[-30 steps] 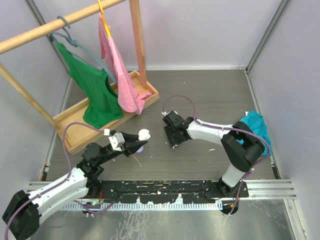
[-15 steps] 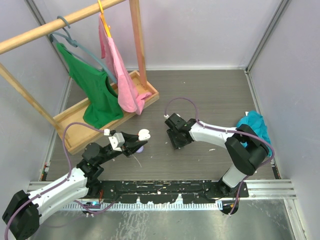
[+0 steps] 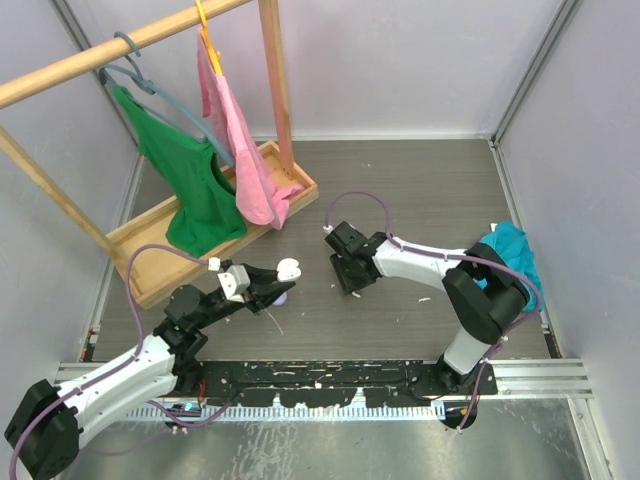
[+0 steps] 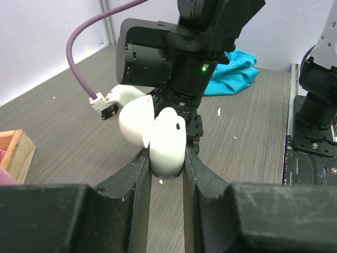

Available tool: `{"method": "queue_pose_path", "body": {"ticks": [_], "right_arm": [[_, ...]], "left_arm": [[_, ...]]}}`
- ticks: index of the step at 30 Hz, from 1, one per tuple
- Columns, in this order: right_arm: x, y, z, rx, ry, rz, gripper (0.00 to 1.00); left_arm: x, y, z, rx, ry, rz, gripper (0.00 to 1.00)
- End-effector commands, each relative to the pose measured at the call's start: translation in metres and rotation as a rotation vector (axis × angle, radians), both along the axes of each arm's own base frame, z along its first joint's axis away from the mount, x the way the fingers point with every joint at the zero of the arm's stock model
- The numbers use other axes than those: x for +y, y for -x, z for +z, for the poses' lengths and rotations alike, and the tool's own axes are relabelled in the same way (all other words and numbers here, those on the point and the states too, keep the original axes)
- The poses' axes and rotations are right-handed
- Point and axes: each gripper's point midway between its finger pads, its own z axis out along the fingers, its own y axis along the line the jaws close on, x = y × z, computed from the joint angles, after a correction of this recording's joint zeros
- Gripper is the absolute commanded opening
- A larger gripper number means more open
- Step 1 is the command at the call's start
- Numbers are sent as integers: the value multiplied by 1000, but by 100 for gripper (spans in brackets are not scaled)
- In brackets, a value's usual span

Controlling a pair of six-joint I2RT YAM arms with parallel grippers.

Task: Insert the wireless bluetooth earbuds into the charging case
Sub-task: Pick up the earbud from the center of the board.

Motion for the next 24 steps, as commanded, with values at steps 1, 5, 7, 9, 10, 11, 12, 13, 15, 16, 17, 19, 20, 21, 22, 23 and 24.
{"method": "queue_pose_path", "body": {"ticks": [1,5,7,9,10,11,12,13,15,16,17,19,20,21,22,23,24], "right_arm": [[11,-11,4,-2,-29,1,41],[10,-8,-2,25,-25,4,37],[9,-5,-3,35,-22,5,36],[8,-3,-3,41,-17,6,33],[7,-2,-3,42,-17,5,33],[6,-1,-2,42,-18,3,33],[6,0,-1,40,-23,4,34],[6,0,0,41,-27,5,35],[6,3,1,48,-31,16,37],[6,4,0,53,-29,18,37],[5,4,0,55,-26,23,38],[4,6,-2,63,-20,32,38],[4,7,-2,67,-22,38,38],[4,8,-3,72,-23,44,38],[5,9,-3,75,-23,50,38],[4,10,-3,79,-22,55,38],[3,11,-3,83,-19,59,37]], "left_arm": [[0,0,16,-58,26,2,0],[-1,-1,14,-56,21,-1,0],[-1,-1,14,-55,20,0,0],[-2,-1,13,-54,17,-3,0],[-3,-2,13,-52,17,-4,0],[-3,-2,13,-53,17,-6,0],[-3,-1,13,-52,16,-8,0],[-4,-1,12,-52,15,-10,0],[-4,-1,12,-50,13,-12,0],[-4,-1,12,-50,14,-12,0],[-4,-1,12,-50,14,-12,0],[-4,-1,12,-49,13,-13,0],[-4,-1,11,-47,11,-14,0],[-4,-1,12,-47,11,-15,0],[-5,-1,12,-47,11,-16,0],[-5,-1,12,-47,11,-16,0],[-5,-1,11,-47,10,-18,0]]}}
